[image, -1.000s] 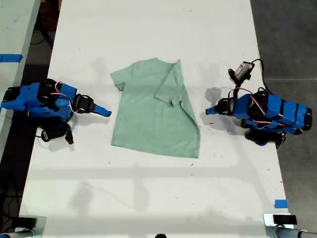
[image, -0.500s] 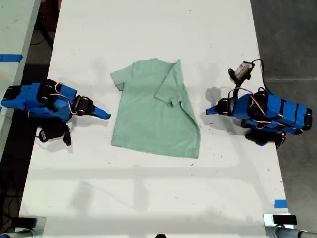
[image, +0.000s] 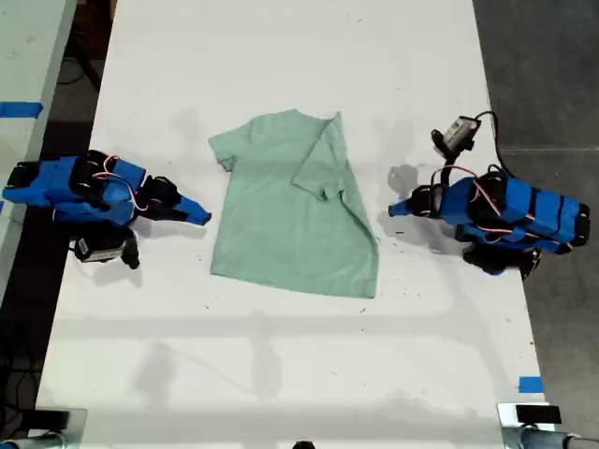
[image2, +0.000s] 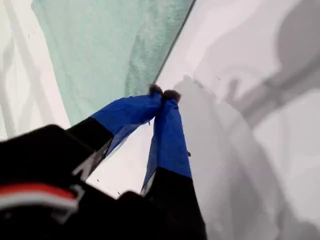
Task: Fold t shirt
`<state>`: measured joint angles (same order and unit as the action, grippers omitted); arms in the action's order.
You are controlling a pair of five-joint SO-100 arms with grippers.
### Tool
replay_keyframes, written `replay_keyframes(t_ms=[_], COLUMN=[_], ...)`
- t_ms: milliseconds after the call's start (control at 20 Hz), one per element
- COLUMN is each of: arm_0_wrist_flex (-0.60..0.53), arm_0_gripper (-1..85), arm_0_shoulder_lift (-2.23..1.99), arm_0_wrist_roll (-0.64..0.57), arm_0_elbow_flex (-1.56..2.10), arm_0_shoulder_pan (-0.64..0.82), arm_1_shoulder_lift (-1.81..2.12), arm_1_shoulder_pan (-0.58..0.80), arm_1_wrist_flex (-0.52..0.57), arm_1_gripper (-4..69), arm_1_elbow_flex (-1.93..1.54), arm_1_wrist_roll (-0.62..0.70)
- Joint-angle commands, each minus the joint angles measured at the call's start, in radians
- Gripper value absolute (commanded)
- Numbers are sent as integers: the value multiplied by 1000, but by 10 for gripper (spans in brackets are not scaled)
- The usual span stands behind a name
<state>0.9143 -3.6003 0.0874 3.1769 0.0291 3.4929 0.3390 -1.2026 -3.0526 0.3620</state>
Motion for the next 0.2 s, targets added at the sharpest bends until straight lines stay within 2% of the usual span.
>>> replay_keyframes(t_ms=[0, 50, 150], arm_0_wrist_flex=[-172, -193, -127], arm_0_gripper=[-1, -1, -1], arm_0_shoulder_lift=[-8, -8, -8], arm_0_wrist_roll=[-152, -178, -227], arm_0_elbow_flex=[-9, -6, 11], arm_0_shoulder_pan=[91, 120, 189], arm_1_shoulder_lift=[17, 17, 17], arm_1_shoulder_pan=[-11, -11, -12], arm_1_wrist_flex=[15, 17, 17], arm_1_gripper=[2, 2, 2], arm_1_elbow_flex=[-52, -52, -51], arm_1_wrist_roll=[15, 18, 21])
